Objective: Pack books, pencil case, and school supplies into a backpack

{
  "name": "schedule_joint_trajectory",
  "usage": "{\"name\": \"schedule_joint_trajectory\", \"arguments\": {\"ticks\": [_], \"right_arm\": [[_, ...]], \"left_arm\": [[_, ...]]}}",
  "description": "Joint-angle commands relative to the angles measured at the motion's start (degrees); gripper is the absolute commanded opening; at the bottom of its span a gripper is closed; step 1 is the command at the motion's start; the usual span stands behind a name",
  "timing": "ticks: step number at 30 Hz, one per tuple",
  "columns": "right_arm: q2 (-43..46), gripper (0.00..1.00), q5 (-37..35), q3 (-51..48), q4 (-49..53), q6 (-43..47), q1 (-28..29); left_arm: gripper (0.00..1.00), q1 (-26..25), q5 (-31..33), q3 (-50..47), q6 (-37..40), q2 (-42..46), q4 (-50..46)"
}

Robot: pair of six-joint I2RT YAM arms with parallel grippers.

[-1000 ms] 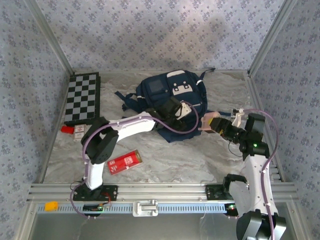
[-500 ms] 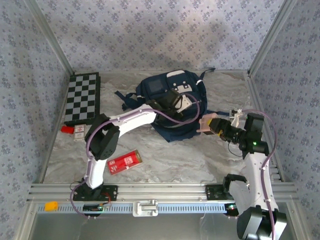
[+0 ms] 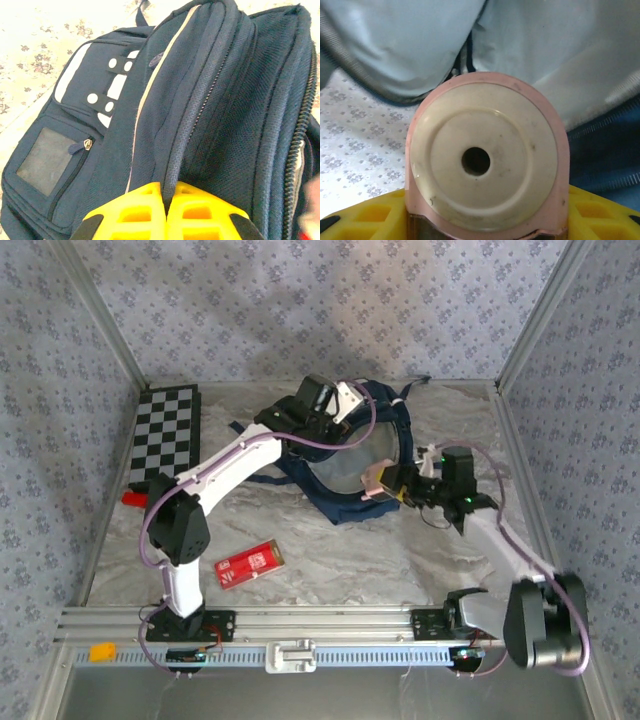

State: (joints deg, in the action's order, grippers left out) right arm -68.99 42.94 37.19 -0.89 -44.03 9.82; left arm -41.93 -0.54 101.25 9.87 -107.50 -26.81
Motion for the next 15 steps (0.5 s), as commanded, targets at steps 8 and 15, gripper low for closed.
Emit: {"name": "schedule_joint_trajectory", "arguments": {"ticks": [8, 15], "right_arm": [[-27.9, 0.42, -3.62, 17.47, -23.94, 0.32, 6.67], [-39.52, 0.49, -4.16, 21.23, -26.56, 1.52, 5.41]], "left_arm": [[0.0, -0.23, -0.43, 4.99, -1.63, 2.27, 1.22], [0.0, -0.16, 1.14, 4.99, -3.3, 2.75, 1.86]]}}
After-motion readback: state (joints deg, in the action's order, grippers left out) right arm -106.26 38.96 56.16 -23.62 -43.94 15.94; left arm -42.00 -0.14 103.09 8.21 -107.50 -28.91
